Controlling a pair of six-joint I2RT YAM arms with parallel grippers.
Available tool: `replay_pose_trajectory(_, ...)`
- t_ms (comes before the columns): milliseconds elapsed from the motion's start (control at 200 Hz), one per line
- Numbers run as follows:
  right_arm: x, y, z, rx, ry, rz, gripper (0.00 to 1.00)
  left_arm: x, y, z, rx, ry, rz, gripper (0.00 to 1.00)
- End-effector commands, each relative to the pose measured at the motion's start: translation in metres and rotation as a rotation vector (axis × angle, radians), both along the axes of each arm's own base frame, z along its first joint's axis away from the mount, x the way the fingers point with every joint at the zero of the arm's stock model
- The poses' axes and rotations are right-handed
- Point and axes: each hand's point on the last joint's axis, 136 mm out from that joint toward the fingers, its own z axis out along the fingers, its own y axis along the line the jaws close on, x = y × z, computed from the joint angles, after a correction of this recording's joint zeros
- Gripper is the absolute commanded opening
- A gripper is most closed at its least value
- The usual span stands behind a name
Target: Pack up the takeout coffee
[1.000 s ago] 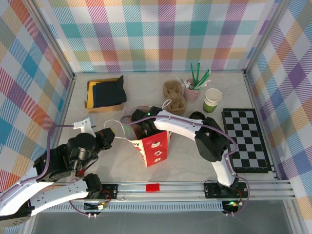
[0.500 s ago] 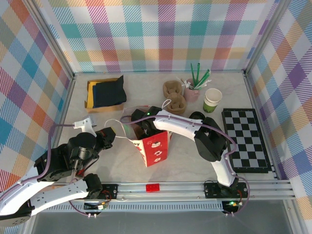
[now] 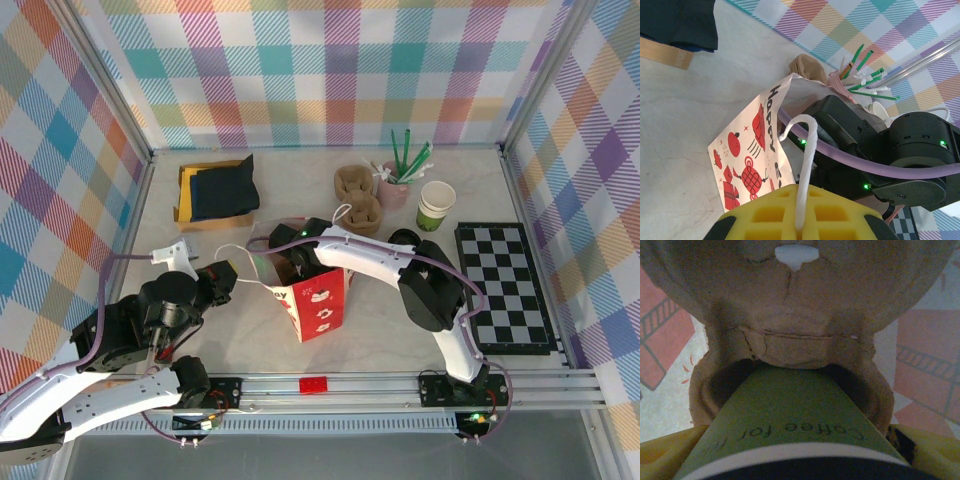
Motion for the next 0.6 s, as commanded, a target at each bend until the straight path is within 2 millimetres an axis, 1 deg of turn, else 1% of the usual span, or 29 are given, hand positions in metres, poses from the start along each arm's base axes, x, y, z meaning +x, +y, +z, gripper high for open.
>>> replay_pose_trajectory(0,0.005,-0.009,-0.027,-0.072,0.001,-0.012,0.91,0.003,0.005,0.012,-0.016,-0.043,0.027,0.08)
replay_pose_trajectory(70,0.005,-0.010,-0.026,-0.072,0.000,-0.013,0.93,0.003,0.005,0.011,-0.015,-0.043,0.028,0.08)
replay_pose_trajectory(105,0.005,-0.009,-0.024,-0.069,-0.002,-0.014,1.00,0.003,0.005,0.011,-0.014,-0.042,0.027,0.08)
replay_pose_trajectory(595,0.006,-0.009,-0.014,-0.059,-0.013,-0.025,0.99,0.003,0.005,0.011,-0.017,-0.041,0.029,0.08)
